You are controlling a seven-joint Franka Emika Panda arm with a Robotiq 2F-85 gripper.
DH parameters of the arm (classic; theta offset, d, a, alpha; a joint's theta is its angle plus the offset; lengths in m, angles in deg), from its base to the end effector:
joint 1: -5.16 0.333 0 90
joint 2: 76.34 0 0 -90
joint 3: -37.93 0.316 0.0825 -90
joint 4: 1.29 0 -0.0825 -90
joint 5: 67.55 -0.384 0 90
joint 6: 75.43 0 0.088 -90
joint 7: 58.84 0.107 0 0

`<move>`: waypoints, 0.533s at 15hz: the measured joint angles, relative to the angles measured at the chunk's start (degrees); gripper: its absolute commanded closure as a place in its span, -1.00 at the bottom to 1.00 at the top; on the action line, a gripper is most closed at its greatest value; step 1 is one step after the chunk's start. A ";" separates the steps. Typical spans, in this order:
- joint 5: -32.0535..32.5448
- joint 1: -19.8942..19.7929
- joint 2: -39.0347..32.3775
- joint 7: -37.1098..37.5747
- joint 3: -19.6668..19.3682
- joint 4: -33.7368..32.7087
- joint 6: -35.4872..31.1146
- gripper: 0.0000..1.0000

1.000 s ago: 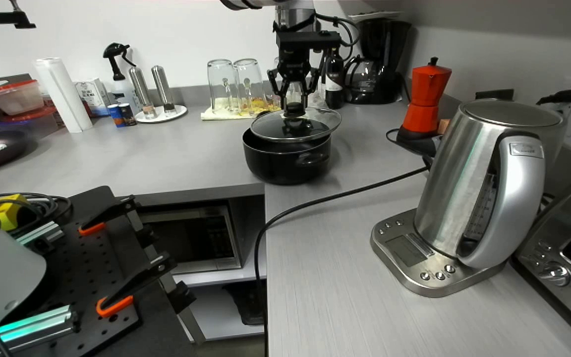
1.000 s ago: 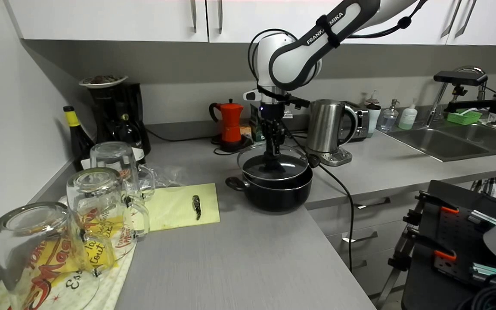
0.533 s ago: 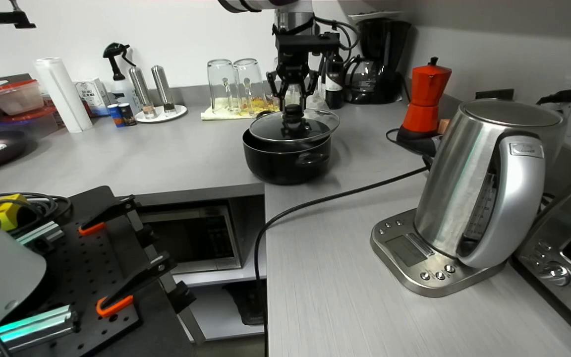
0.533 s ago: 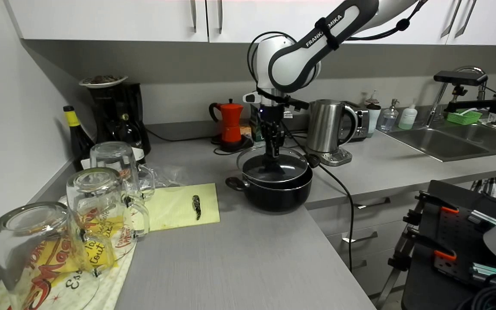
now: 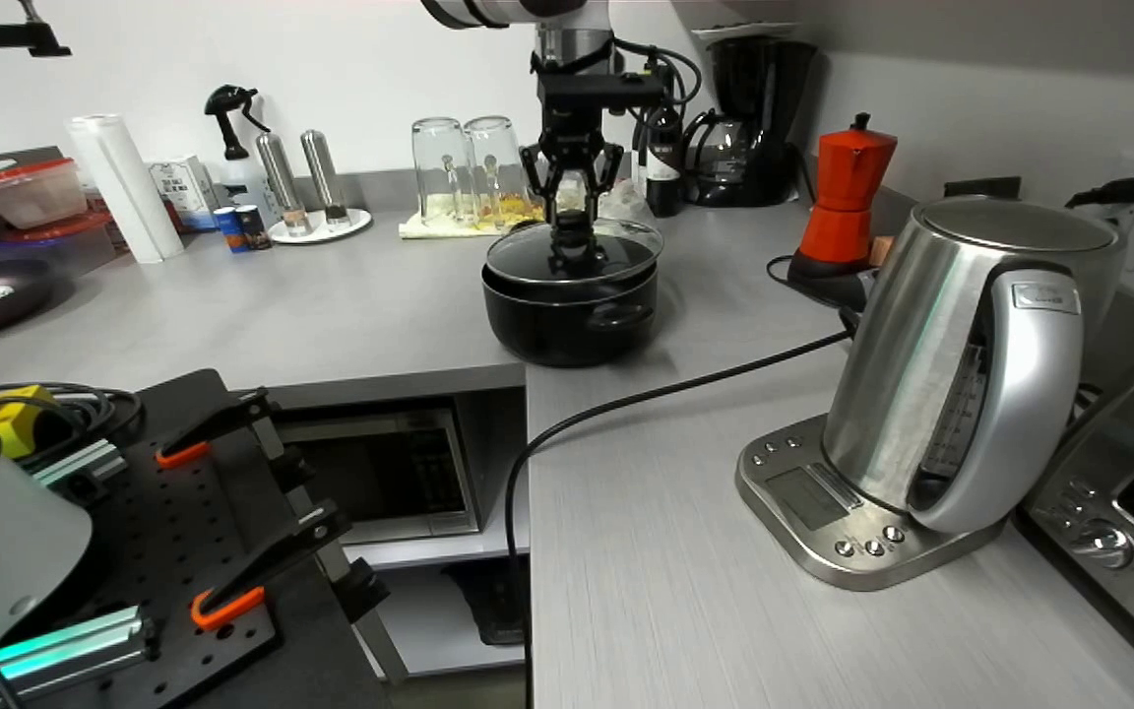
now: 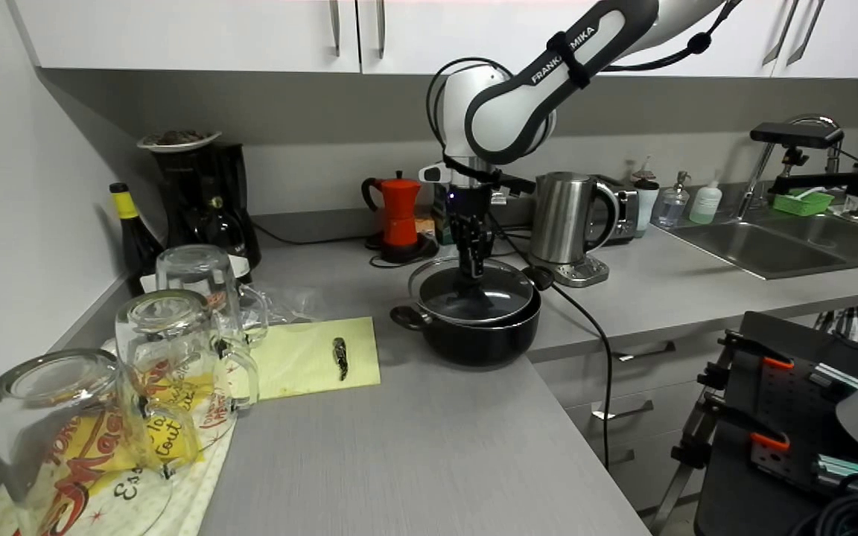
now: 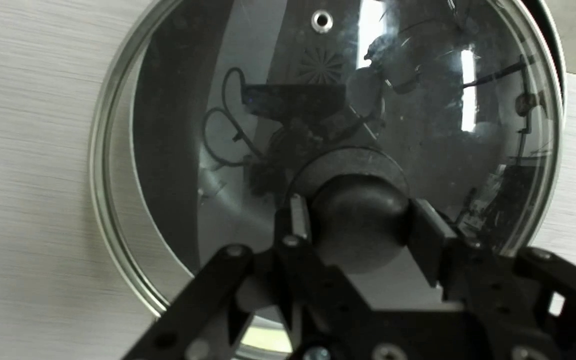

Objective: Put the lid on the pan

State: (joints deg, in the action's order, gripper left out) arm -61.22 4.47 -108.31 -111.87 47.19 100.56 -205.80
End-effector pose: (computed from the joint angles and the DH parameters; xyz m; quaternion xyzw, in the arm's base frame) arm 0.6478 0.0867 0.2430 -0.8451 -0.5340 0.0229 0.0113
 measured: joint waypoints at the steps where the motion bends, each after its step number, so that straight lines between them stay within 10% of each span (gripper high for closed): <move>1: 0.00 -0.18 0.00 0.00 -0.01 0.16 -0.01 0.49; 8: -0.37 -1.66 0.09 -0.06 -0.01 0.32 -0.31 0.49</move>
State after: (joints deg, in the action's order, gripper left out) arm -61.58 2.81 -108.23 -111.92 47.18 100.88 -206.11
